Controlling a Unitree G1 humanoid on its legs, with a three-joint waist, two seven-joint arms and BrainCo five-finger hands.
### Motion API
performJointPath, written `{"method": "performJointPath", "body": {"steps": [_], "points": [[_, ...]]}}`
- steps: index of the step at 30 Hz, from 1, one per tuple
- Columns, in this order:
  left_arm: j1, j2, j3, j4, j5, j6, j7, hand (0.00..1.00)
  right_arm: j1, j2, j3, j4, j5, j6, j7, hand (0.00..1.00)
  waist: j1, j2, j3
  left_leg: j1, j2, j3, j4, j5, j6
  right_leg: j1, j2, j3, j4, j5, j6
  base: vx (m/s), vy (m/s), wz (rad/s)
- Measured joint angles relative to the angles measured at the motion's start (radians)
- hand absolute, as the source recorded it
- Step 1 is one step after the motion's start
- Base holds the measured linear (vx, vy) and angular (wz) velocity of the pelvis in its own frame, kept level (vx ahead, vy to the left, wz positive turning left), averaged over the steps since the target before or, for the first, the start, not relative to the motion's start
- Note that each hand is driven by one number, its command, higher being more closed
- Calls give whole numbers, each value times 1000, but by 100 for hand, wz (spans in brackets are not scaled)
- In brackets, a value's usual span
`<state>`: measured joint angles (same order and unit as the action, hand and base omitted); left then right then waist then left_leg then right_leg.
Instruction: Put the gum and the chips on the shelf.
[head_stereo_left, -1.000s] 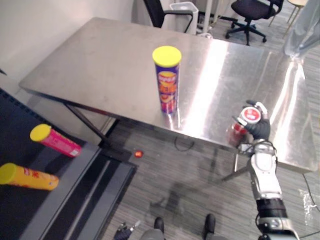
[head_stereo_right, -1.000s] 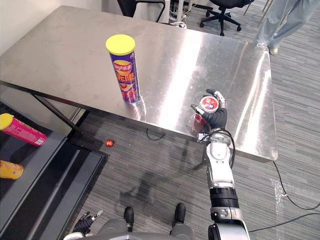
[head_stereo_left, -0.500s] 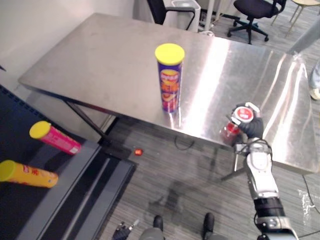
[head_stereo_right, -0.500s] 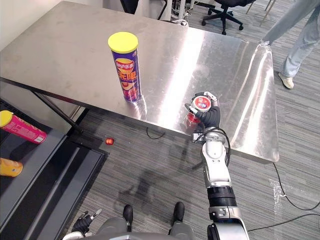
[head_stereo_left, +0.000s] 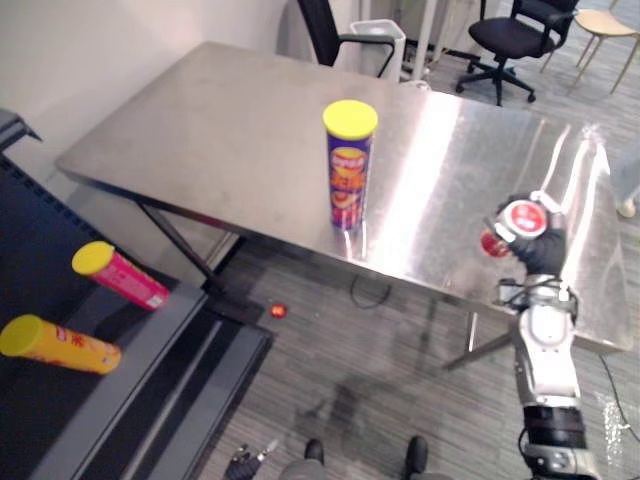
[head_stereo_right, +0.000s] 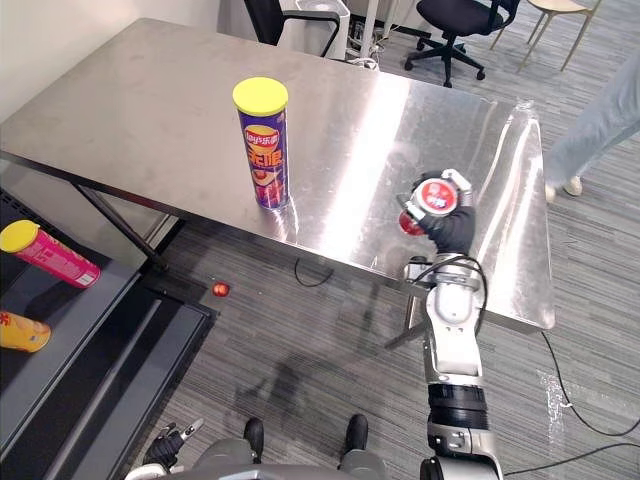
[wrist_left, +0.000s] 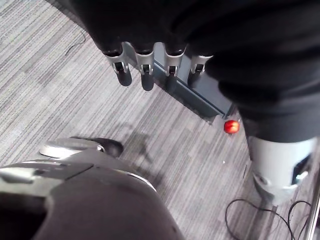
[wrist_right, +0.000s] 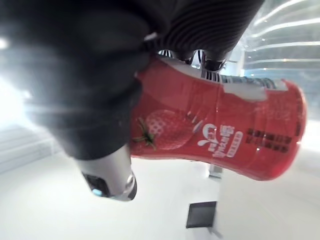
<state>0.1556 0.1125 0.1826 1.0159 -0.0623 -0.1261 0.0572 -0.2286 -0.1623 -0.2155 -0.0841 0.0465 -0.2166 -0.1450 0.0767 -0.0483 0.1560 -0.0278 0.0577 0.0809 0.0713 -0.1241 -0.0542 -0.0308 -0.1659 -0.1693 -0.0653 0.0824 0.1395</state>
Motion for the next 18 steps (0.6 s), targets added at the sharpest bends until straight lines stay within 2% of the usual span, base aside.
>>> {"method": "performJointPath", "body": {"steps": [8, 14, 18], "points": [[24, 0, 22, -1, 0, 0, -17, 0, 92, 4, -14, -123, 13, -14, 38, 100, -16, -24, -37, 16, -10, 13, 1, 1, 2, -2, -13, 13, 24, -20, -2, -66, -10, -5], [47, -1, 41, 2, -1, 1, -28, 0, 158, 6, -13, -148, 44, -28, 75, 100, -30, -18, -72, 28, -8, 16, 7, 2, 1, 1, -12, 16, 44, -27, -4, -19, -13, -2], [47, -2, 62, 16, -13, 5, -42, 0, 173, 14, 1, -149, 53, -29, 106, 100, -37, -15, -71, 12, 0, -18, 63, -13, -6, -4, -14, -4, 125, -77, -10, -42, -21, 22]]}}
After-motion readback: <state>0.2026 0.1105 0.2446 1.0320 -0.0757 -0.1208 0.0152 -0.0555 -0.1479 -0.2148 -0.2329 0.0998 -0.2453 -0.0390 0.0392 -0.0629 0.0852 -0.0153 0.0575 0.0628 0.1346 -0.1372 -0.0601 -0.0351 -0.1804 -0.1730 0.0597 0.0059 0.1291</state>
